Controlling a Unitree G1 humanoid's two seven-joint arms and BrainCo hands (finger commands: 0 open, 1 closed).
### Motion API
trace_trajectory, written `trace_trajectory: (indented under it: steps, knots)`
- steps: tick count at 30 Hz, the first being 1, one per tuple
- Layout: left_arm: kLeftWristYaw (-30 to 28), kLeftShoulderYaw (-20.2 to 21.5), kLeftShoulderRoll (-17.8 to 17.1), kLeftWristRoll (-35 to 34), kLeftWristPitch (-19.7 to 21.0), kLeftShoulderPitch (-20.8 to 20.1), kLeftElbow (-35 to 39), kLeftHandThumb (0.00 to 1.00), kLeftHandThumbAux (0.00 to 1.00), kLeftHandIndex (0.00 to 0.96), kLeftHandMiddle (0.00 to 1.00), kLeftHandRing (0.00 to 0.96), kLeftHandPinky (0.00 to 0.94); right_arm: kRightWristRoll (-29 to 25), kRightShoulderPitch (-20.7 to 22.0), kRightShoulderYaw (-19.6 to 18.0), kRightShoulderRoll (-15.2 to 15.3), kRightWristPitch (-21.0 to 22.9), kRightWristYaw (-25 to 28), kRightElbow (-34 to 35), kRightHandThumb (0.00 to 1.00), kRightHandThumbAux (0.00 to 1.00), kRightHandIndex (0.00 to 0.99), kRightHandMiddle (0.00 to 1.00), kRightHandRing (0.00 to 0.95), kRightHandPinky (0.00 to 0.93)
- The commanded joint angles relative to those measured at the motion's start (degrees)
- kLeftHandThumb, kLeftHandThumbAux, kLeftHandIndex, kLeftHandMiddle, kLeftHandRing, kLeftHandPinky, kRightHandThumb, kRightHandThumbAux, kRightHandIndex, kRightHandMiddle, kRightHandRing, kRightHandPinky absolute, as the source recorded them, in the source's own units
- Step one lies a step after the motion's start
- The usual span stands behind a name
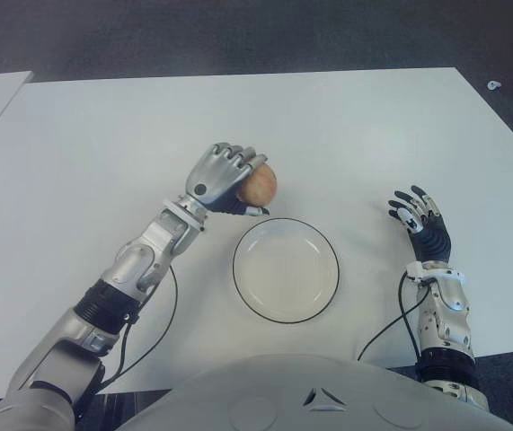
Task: Put the apples into the plate.
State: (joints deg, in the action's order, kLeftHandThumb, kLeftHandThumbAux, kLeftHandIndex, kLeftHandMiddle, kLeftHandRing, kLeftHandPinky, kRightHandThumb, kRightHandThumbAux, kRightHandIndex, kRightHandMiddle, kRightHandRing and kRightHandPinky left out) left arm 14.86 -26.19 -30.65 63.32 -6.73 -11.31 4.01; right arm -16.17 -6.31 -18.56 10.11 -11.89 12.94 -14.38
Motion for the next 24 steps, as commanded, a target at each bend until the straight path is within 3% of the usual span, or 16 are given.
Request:
trace_trajectory:
  steps: [1, 14, 24]
  knots:
    - [-0.94, -1.17, 1.00, 1.93, -0.27, 0.55, 1.02, 0.856, 0.662, 0.410, 0.532, 0.818, 0.802, -0.19, -1.67, 0.57, -0.29, 0.74, 1.43, -1.93, 0.643, 0.669, 0.123, 0.251, 0.266, 0.295]
    - [-0.10, -3.88, 2.80, 4.51, -2.08, 1.52, 1.21, 0.855, 0.661, 0.410, 0.531, 0.828, 0.811, -0.49, -3.31, 1.12, -2.03, 0.77, 1.21, -0.78, 0.668, 0.657, 0.137, 0.238, 0.260, 0.298]
    - [0.55, -7.11, 6.30, 5.66, -2.80, 2.66, 1.04, 0.855, 0.661, 0.410, 0.531, 0.833, 0.811, 1.95, -6.21, 2.64, -4.12, -5.85, 0.32, -2.89, 0.651, 0.637, 0.147, 0.258, 0.266, 0.278]
